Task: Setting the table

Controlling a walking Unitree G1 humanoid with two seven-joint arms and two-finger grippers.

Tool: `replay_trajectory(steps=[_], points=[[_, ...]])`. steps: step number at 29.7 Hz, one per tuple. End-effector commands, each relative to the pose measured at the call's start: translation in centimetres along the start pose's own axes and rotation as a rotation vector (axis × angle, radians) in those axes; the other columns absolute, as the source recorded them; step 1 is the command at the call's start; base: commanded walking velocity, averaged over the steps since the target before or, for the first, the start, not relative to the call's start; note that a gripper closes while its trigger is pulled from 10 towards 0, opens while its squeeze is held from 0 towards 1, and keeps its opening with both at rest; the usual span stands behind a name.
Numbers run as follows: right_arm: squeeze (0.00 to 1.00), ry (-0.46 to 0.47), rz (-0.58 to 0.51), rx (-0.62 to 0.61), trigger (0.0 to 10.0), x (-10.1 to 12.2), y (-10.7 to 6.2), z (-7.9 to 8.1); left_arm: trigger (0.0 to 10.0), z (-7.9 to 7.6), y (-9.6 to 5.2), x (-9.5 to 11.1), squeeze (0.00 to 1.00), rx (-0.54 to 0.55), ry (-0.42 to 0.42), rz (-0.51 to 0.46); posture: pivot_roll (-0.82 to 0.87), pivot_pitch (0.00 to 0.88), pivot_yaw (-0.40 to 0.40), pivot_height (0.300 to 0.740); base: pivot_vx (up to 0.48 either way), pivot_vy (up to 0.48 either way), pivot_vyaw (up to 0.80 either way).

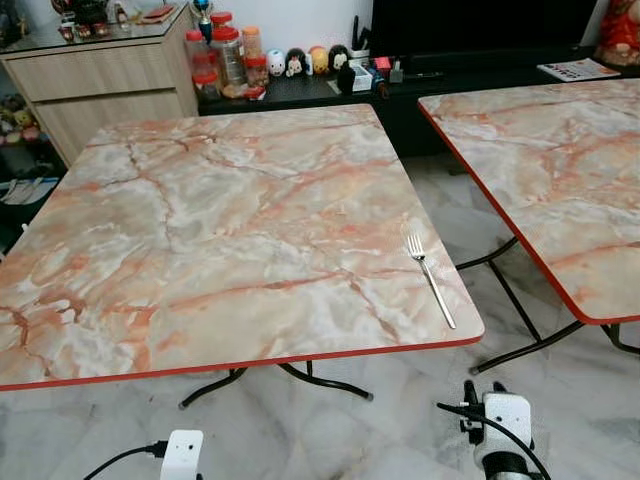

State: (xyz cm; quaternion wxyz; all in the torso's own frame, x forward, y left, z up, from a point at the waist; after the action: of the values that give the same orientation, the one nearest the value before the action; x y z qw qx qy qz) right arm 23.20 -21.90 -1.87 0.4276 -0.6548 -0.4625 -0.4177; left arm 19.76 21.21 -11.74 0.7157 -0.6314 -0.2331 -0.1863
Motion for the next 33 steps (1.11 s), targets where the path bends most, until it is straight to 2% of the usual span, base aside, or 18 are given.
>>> replay_trajectory(steps=[1, 5, 10, 17, 19, 24, 28, 33], points=[[0.0, -0.013, -0.029, -0.009, 10.0, 0.7, -0.2, 0.0, 10.0, 0.0, 0.0, -0.2, 0.0, -0.001, 0.01, 0.005, -0.07, 0.0, 0.031, 0.74, 0.0, 0.0, 0.0], [0.0, -0.028, -0.062, -0.007, 10.0, 1.6, -0.2, 0.1, 10.0, 0.1, 0.0, -0.2, 0.0, 0.0, 0.01, 0.007, -0.07, 0.0, 0.03, 0.74, 0.0, 0.0, 0.0], [0.0, -0.027, -0.105, -0.026, 10.0, 3.4, 0.6, -0.2, 10.0, 0.1, 0.0, -0.2, 0.0, 0.0, 0.011, 0.008, -0.07, 0.0, 0.031, 0.74, 0.0, 0.0, 0.0], [0.0, 0.043, -0.162, -0.064, 10.0, 7.2, 4.2, -1.1, 10.0, -0.2, 0.0, 0.2, 0.0, -0.003, 0.005, -0.001, -0.07, 0.0, 0.034, 0.74, 0.0, 0.0, 0.0], [0.0, 0.072, -0.168, -0.06, 10.0, 8.4, 5.7, -0.8, 10.0, -0.4, 0.1, 0.3, 0.0, -0.007, -0.002, -0.004, -0.07, 0.0, 0.035, 0.74, 0.0, 0.0, 0.0], [0.0, 0.134, -0.182, -0.03, 10.0, 10.0, 7.1, 0.2, 10.0, -0.4, 0.1, 0.3, 0.0, -0.005, -0.01, -0.004, -0.06, 0.0, 0.035, 0.74, 0.0, 0.0, 0.0], [0.0, 0.173, -0.19, 0.017, 10.0, 11.6, 8.3, 1.6, 10.0, -0.4, 0.1, 0.3, 0.0, 0.0, -0.007, -0.001, -0.06, 0.0, 0.036, 0.74, 0.0, 0.0, 0.0], [0.0, 0.144, -0.184, 0.04, 10.0, 12.3, 9.0, 2.4, 10.0, -0.3, 0.1, 0.3, 0.0, 0.001, -0.008, -0.001, -0.05, 0.0, 0.031, 0.74, 0.05, 0.0, 0.0]])
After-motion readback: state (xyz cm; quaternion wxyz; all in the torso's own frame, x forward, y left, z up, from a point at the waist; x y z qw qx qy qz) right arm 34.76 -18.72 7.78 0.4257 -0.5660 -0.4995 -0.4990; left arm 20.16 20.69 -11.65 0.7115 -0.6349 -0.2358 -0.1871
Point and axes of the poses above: a point about 5 cm out from each wrist's last joint towards the gripper, its own y axis pointing out of the wrist towards the gripper, its own x axis along the axis of the wrist's last joint, z = x × y, the point moved 4 cm from there along y, pointing out of the wrist towards the gripper, and after that the axes turned 5 degrees about -y, right-handed, at the moved point
